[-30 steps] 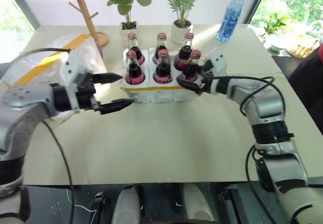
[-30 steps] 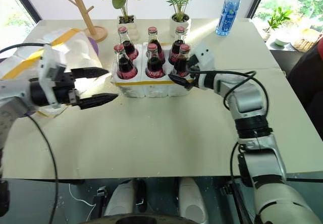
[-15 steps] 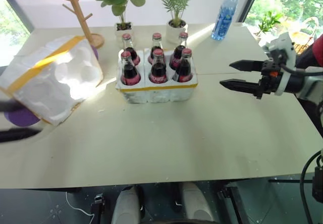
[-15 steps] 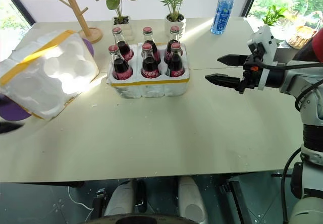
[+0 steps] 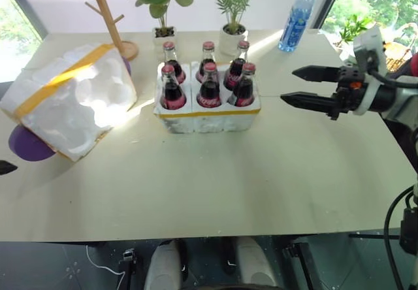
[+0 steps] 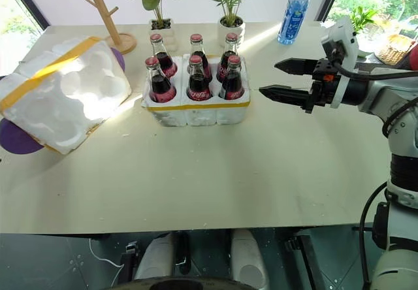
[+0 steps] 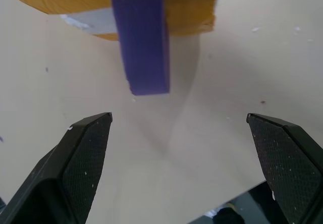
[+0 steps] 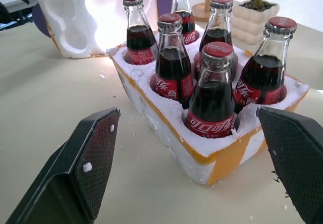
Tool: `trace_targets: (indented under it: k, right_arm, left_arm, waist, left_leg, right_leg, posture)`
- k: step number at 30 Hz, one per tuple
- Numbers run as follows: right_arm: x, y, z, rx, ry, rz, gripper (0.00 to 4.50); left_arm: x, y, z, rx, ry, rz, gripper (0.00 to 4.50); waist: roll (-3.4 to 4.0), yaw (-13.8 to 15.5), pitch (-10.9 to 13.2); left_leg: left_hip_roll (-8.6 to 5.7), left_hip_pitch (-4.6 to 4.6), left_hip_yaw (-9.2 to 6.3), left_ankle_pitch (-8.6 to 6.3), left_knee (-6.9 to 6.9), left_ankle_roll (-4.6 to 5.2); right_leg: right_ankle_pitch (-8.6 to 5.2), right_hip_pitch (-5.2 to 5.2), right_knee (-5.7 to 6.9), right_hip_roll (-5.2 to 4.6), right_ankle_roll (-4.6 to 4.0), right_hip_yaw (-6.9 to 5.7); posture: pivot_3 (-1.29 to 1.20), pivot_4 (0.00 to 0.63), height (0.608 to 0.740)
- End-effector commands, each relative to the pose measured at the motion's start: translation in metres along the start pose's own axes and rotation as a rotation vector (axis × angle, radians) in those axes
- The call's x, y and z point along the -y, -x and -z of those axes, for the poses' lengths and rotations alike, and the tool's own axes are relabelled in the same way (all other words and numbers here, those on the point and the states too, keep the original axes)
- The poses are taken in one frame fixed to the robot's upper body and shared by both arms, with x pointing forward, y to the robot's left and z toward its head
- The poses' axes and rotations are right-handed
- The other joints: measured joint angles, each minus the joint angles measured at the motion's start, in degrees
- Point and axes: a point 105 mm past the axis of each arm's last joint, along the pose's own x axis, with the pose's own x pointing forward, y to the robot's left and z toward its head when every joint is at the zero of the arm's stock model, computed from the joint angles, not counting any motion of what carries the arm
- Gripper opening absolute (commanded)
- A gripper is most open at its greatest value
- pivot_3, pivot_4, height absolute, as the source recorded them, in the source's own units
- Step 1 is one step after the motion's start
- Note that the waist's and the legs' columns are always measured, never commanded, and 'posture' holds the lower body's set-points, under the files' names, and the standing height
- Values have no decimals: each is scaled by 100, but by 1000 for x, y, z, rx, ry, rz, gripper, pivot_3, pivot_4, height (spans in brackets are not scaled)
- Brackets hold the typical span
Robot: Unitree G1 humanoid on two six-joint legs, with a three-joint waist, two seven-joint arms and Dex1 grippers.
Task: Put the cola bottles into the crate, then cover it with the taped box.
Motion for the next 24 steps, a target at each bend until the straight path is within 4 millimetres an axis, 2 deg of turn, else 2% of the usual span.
trace_targets:
  k: [1, 5, 9, 12, 15, 17, 19, 24]
  right_arm:
    - [-7, 8, -13, 40, 49, 15, 4430]
    - [-12, 10, -12, 40, 51, 16, 4430]
    - [-19, 14, -19, 51, 62, 5, 4430]
    - [-20, 15, -22, 53, 74, 7, 4500]
    - [-20, 16, -23, 56, 76, 15, 4500]
    - [-21, 16, -24, 60, 75, 16, 4500]
    - [-21, 16, -23, 58, 77, 19, 4500]
    - [-19, 18, -20, 50, 26, 17, 4500]
  left_arm:
    - [-10, -10, -8, -16, 1, 3, 4500]
    - [-20, -28, -22, -32, 11, 17, 4500]
    - [-22, -42, -20, -87, 17, 45, 4500]
    - [-23, -50, -19, -114, 14, 49, 3655]
    - [-21, -51, -18, -131, 7, 70, 2188]
    - [-21, -51, -18, -127, 7, 73, 1021]
    - [-22, -51, -19, -121, 7, 68, 302]
    - [-31, -45, -29, -74, -27, -8, 275]
  waist:
    - [-2, 25, -2]
    - [-12, 34, -7]
    - [-14, -13, -7]
    - [-16, -12, -6]
    - [-16, -7, -7]
    - [-16, -9, -7]
    - [-16, -9, -7]
    - [-17, -7, -7]
  left_leg:
    - [1, 5, -3, 0, 5, 0]
    - [5, 10, -13, 3, 21, -2]
    - [5, 8, -12, 1, 24, 1]
    - [7, 8, -14, -1, 23, 4]
    - [7, 8, -16, -1, 22, 4]
    - [7, 9, -16, -1, 23, 4]
    - [7, 9, -16, -1, 24, 4]
    - [7, 8, -17, -1, 24, 4]
  right_leg:
    - [2, 6, 4, 6, 3, 0]
    - [13, 21, 12, 18, 21, -2]
    - [14, 19, 6, 13, 23, 3]
    - [13, 16, 8, 15, 23, 2]
    - [13, 16, 9, 15, 22, 1]
    - [13, 17, 10, 14, 22, 1]
    - [12, 18, 10, 12, 22, 2]
    - [13, 18, 11, 12, 22, 1]
  posture:
    - [0, 150, 740]
    - [0, 150, 740]
    - [0, 150, 740]
    - [0, 150, 740]
    - [0, 150, 740]
    - [0, 150, 740]
    - [0, 150, 740]
    - [0, 150, 740]
